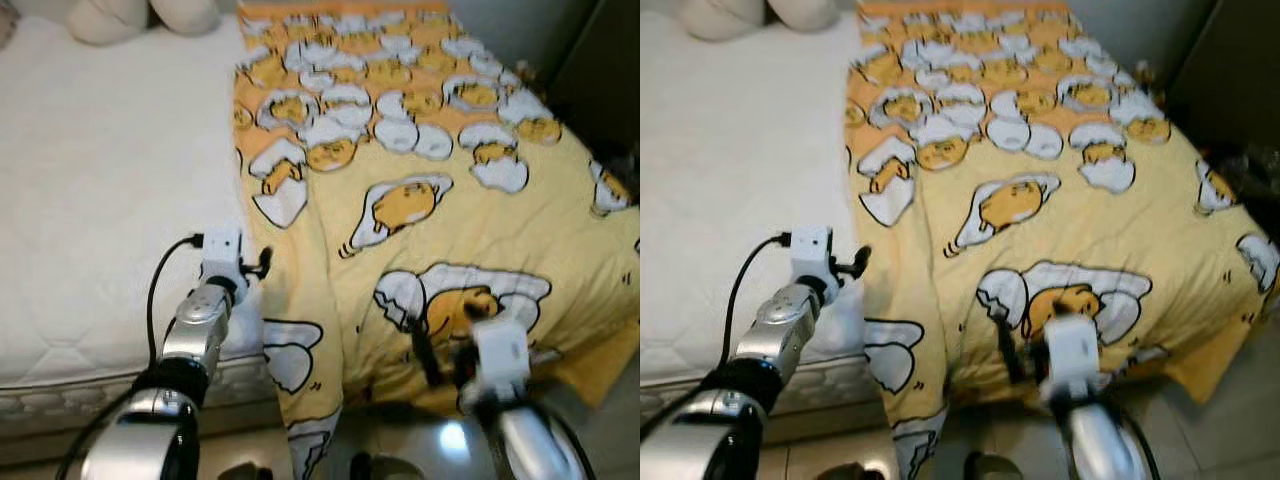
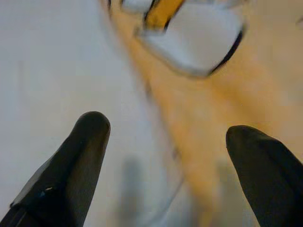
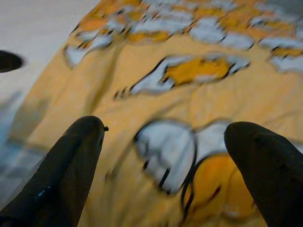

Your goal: Clean up the room

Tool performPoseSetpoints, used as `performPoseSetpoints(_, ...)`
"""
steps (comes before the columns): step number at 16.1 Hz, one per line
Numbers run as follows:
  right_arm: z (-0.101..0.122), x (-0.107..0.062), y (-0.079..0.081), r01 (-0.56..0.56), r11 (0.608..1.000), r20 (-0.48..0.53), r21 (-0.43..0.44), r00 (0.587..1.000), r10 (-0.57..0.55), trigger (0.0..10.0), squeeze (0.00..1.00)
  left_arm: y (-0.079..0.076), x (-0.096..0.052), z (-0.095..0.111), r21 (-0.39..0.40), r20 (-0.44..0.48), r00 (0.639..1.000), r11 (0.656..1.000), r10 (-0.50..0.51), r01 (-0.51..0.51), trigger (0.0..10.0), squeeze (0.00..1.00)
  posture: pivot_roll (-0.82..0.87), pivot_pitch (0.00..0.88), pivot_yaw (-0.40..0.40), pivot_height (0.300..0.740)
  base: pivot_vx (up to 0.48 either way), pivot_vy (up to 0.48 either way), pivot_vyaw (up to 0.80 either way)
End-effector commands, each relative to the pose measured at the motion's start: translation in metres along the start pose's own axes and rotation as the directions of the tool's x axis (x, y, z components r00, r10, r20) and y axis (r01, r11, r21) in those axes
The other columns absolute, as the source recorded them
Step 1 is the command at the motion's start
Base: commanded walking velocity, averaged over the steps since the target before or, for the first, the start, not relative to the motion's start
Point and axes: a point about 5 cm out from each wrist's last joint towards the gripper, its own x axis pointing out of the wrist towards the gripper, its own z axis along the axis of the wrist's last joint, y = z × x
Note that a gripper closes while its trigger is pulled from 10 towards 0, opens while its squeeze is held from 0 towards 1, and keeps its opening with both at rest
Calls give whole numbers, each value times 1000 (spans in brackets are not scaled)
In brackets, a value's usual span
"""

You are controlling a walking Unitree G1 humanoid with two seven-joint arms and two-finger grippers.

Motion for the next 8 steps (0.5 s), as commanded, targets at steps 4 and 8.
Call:
performPoseSetpoints(4,1,-44,13,6,1000,-81,16,997,-5,10000,0,7,5,2,-118,-7,999,992,41,-41,10000,0,-336,270,15,740,0,0,0)
performPoseSetpoints(8,6,-50,32,-137,988,-95,66,985,143,10000,0,2,10,19,-278,71,997,960,-25,44,10000,0,-329,309,19,740,0,0,0)
